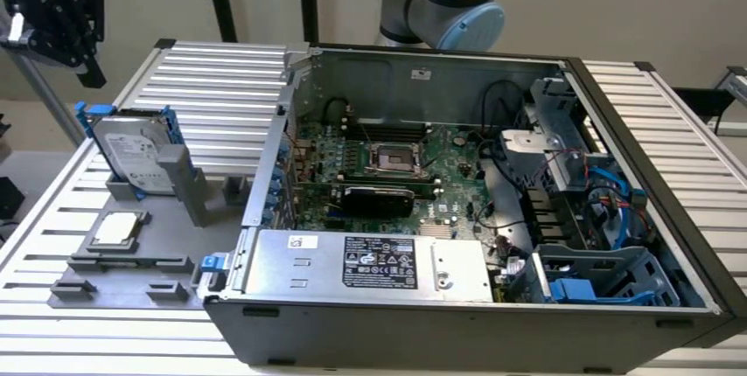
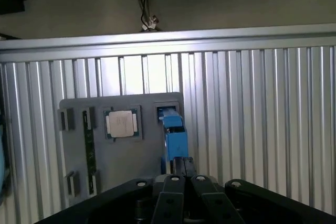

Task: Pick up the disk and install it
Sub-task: 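Pick up the disk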

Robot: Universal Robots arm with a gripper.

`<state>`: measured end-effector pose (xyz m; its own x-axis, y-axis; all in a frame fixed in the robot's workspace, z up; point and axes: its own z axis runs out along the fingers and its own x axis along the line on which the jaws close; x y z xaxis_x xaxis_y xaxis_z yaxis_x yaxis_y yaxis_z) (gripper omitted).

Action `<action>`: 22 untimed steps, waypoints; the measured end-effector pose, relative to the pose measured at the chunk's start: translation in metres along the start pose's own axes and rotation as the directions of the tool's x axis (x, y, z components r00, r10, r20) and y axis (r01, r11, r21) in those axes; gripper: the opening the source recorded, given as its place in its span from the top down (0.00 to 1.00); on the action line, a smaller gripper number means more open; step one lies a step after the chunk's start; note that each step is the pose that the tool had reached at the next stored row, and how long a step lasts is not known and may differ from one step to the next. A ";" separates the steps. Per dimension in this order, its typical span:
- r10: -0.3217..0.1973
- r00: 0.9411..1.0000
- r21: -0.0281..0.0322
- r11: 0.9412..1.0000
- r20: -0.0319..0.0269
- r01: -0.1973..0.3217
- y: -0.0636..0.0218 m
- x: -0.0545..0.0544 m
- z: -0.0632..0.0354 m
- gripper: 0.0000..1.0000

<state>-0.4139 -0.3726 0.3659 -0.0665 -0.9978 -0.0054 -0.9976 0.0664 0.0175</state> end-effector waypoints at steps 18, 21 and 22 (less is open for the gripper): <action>0.000 1.000 0.000 1.000 0.000 0.000 0.0106 0.001 0.0017 0.64; 0.000 1.000 0.000 1.000 0.000 0.000 0.0105 0.001 0.0046 0.53; 0.000 1.000 0.000 1.000 0.000 0.000 0.0105 0.001 0.0061 0.47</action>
<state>-0.4245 -0.3727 0.3600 -0.0662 -0.9978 -0.0052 -0.9977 0.0661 0.0174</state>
